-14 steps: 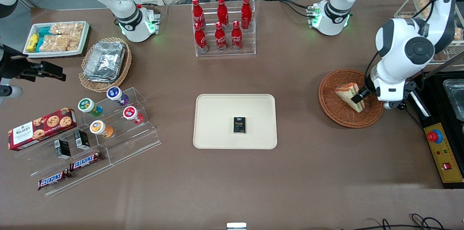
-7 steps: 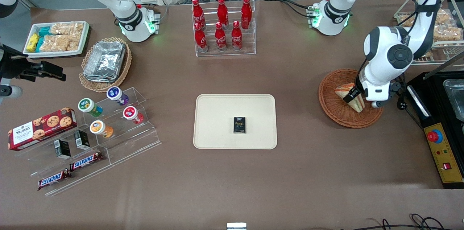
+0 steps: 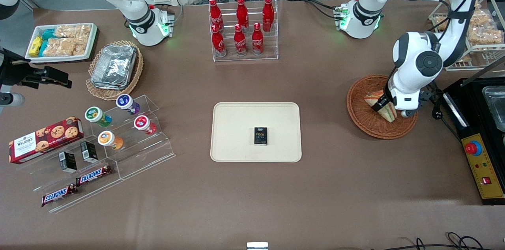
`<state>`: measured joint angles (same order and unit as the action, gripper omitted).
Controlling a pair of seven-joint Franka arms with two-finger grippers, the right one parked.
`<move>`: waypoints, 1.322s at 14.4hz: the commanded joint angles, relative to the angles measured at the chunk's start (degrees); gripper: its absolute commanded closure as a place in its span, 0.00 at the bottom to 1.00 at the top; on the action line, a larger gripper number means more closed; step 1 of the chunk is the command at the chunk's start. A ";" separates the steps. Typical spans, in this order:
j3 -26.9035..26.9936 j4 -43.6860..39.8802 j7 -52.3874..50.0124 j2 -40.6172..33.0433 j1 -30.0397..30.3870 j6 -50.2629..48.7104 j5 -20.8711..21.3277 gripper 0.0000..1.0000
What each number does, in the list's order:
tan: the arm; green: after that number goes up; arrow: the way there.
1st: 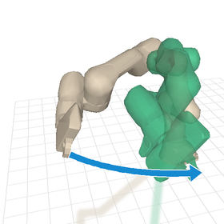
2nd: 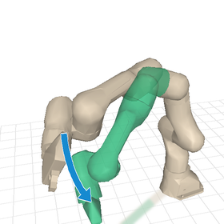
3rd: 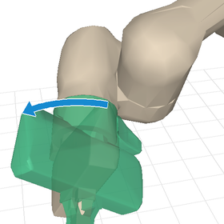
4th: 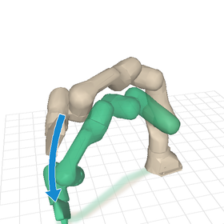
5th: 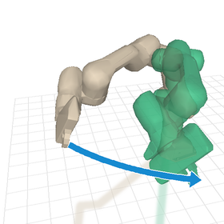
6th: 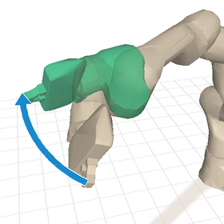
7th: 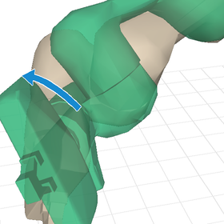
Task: Place sandwich from basket to tray
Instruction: 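Close the left gripper on the sandwich and lift it from the basket, then carry the sandwich with the left gripper over to the white tray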
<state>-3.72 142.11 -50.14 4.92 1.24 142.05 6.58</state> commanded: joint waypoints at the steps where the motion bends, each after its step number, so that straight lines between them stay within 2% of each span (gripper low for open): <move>1: -0.06 0.88 -2.59 2.38 1.39 4.64 1.69 0.67; 2: 0.03 0.80 -2.59 2.20 1.39 4.64 1.69 0.97; 3: 0.03 0.62 -2.59 2.20 1.39 4.64 1.69 1.00; 9: 0.03 0.53 -2.77 1.76 1.13 4.12 1.69 1.00; 12: -0.23 -2.53 -1.28 -1.83 1.04 -4.02 2.03 1.00; 14: -0.41 -9.45 2.14 -3.60 0.78 -15.25 2.04 1.00; 17: -1.28 -27.01 7.06 -0.89 0.43 -35.47 1.16 1.00; 19: -2.86 -35.55 7.51 0.26 0.43 -42.17 0.63 1.00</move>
<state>-5.19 116.15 -43.97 1.73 1.87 106.72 7.61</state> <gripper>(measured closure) 0.784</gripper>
